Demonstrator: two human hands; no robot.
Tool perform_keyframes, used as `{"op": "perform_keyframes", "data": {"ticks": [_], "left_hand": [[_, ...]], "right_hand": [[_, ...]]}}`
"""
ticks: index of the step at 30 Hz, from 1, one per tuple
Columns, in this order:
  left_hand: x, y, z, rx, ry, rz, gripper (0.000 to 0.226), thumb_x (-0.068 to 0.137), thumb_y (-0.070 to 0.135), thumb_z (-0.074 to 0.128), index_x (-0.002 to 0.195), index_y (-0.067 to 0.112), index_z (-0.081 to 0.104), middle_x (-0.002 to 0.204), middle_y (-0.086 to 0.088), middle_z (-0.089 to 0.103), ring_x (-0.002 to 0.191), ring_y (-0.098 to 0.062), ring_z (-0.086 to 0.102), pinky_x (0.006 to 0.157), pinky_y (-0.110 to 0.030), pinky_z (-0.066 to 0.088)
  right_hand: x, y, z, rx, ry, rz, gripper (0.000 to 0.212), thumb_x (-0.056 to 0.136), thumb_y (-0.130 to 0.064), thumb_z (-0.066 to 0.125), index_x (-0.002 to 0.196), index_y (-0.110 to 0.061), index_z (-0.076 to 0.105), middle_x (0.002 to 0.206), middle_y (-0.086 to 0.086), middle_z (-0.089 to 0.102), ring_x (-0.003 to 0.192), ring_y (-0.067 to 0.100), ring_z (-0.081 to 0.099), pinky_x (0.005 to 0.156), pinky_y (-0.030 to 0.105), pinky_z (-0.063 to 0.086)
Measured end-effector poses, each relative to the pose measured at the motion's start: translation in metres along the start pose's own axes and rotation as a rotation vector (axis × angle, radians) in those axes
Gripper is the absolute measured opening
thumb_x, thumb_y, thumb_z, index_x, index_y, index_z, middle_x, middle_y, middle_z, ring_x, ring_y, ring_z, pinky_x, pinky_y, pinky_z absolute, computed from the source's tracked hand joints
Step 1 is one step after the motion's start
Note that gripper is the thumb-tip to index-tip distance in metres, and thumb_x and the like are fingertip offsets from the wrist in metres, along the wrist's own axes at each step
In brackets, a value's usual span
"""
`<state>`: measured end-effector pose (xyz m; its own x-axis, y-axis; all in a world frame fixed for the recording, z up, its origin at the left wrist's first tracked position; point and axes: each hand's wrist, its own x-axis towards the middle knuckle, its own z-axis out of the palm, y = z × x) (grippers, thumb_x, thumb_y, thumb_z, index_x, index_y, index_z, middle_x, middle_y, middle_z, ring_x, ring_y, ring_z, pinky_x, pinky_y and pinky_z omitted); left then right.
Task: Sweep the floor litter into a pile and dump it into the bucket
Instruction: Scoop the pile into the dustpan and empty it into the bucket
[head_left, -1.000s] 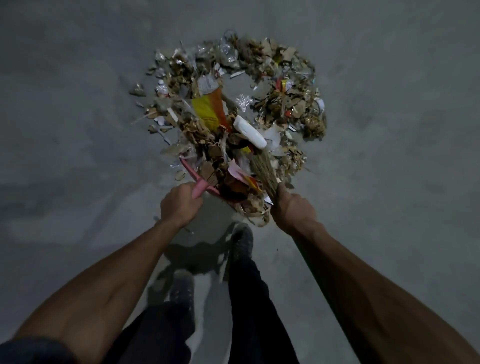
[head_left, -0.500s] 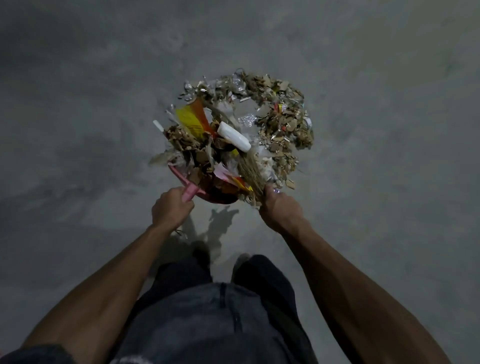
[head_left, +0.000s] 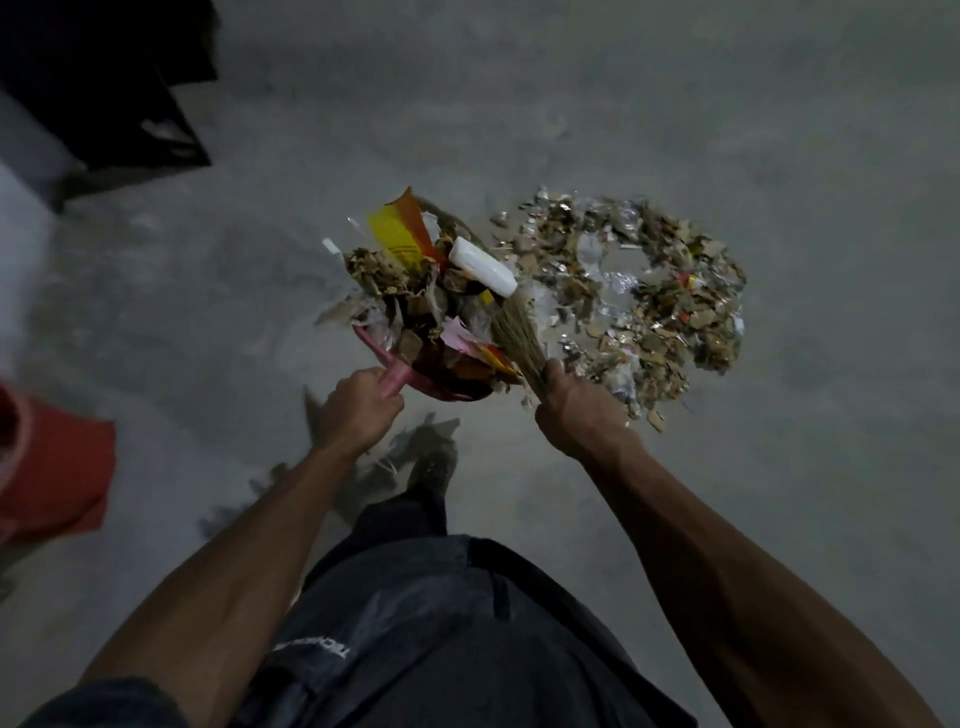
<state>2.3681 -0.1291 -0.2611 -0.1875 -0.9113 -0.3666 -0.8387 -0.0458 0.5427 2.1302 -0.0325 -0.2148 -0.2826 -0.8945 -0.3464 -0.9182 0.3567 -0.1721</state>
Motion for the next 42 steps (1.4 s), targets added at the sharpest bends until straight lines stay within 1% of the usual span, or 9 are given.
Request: {"op": "perform_keyframes", "data": {"ticks": [9, 14, 19, 24, 29, 32, 34, 37, 42], "left_hand": [[-0.112, -0.092, -0.044, -0.175, 0.161, -0.227, 0.017, 0.084, 0.025, 0.064, 0.073, 0.018, 0.054, 0.071, -0.005, 0.059, 0.07, -0.029, 0.06, 0.059, -0.03, 0.035], [-0.16, -0.153, -0.075, -0.255, 0.278, -0.375, 0.013, 0.083, 0.027, 0.066, 0.089, 0.016, 0.065, 0.082, -0.009, 0.066, 0.078, -0.03, 0.063, 0.064, -0.03, 0.04], [-0.197, -0.234, -0.114, -0.372, 0.371, -0.412, 0.007, 0.086, 0.018, 0.068, 0.087, 0.013, 0.064, 0.06, 0.007, 0.054, 0.053, -0.007, 0.05, 0.052, -0.025, 0.033], [-0.223, -0.324, -0.156, -0.373, 0.425, -0.467, 0.013, 0.087, 0.023, 0.066, 0.079, 0.013, 0.062, 0.06, 0.002, 0.051, 0.066, -0.029, 0.057, 0.061, -0.03, 0.036], [-0.242, -0.403, -0.201, -0.407, 0.453, -0.521, 0.01, 0.083, 0.021, 0.067, 0.086, 0.012, 0.066, 0.07, -0.009, 0.06, 0.071, -0.034, 0.062, 0.064, -0.039, 0.048], [-0.241, -0.447, -0.224, -0.444, 0.466, -0.55, 0.017, 0.078, 0.034, 0.067, 0.084, 0.018, 0.065, 0.064, -0.006, 0.055, 0.074, -0.04, 0.063, 0.062, -0.041, 0.049], [-0.237, -0.467, -0.241, -0.436, 0.472, -0.568, 0.019, 0.08, 0.034, 0.069, 0.092, 0.019, 0.068, 0.064, -0.005, 0.056, 0.074, -0.041, 0.063, 0.06, -0.035, 0.044], [-0.228, -0.486, -0.272, -0.417, 0.51, -0.583, 0.03, 0.083, 0.029, 0.07, 0.111, 0.016, 0.067, 0.086, -0.01, 0.067, 0.078, -0.034, 0.063, 0.067, -0.035, 0.051], [-0.195, -0.532, -0.316, -0.385, 0.532, -0.657, 0.024, 0.085, 0.026, 0.068, 0.102, 0.008, 0.069, 0.083, -0.013, 0.065, 0.079, -0.034, 0.063, 0.064, -0.033, 0.044]], "right_hand": [[-0.051, -0.092, 0.0, -0.113, -0.024, -0.314, 0.038, 0.093, -0.024, 0.046, 0.129, -0.011, 0.041, 0.103, 0.018, 0.064, 0.086, 0.037, 0.063, 0.063, 0.036, 0.045], [-0.073, -0.169, 0.012, -0.184, -0.055, -0.449, 0.047, 0.094, -0.026, 0.046, 0.138, -0.011, 0.037, 0.107, 0.019, 0.063, 0.091, 0.037, 0.063, 0.072, 0.04, 0.052], [-0.09, -0.268, 0.038, -0.265, -0.091, -0.553, 0.053, 0.093, -0.023, 0.046, 0.144, -0.012, 0.033, 0.113, 0.019, 0.062, 0.095, 0.038, 0.062, 0.075, 0.04, 0.05], [-0.11, -0.37, 0.066, -0.3, -0.131, -0.605, 0.053, 0.095, -0.024, 0.045, 0.145, -0.015, 0.031, 0.113, 0.017, 0.062, 0.095, 0.036, 0.062, 0.074, 0.039, 0.051], [-0.123, -0.464, 0.087, -0.323, -0.16, -0.688, 0.052, 0.095, -0.024, 0.046, 0.144, -0.013, 0.032, 0.113, 0.016, 0.061, 0.093, 0.034, 0.061, 0.075, 0.039, 0.053], [-0.123, -0.512, 0.095, -0.327, -0.167, -0.715, 0.052, 0.095, -0.024, 0.046, 0.144, -0.013, 0.032, 0.114, 0.015, 0.061, 0.096, 0.034, 0.061, 0.078, 0.04, 0.052], [-0.117, -0.543, 0.1, -0.334, -0.171, -0.736, 0.053, 0.095, -0.025, 0.046, 0.145, -0.012, 0.031, 0.115, 0.015, 0.06, 0.097, 0.033, 0.061, 0.079, 0.041, 0.053], [-0.101, -0.587, 0.106, -0.337, -0.168, -0.768, 0.053, 0.095, -0.025, 0.045, 0.145, -0.012, 0.031, 0.115, 0.015, 0.06, 0.096, 0.033, 0.061, 0.079, 0.041, 0.054], [-0.063, -0.662, 0.125, -0.325, -0.187, -0.804, 0.052, 0.095, -0.023, 0.044, 0.144, -0.011, 0.031, 0.114, 0.015, 0.06, 0.095, 0.033, 0.061, 0.078, 0.042, 0.054]]}}
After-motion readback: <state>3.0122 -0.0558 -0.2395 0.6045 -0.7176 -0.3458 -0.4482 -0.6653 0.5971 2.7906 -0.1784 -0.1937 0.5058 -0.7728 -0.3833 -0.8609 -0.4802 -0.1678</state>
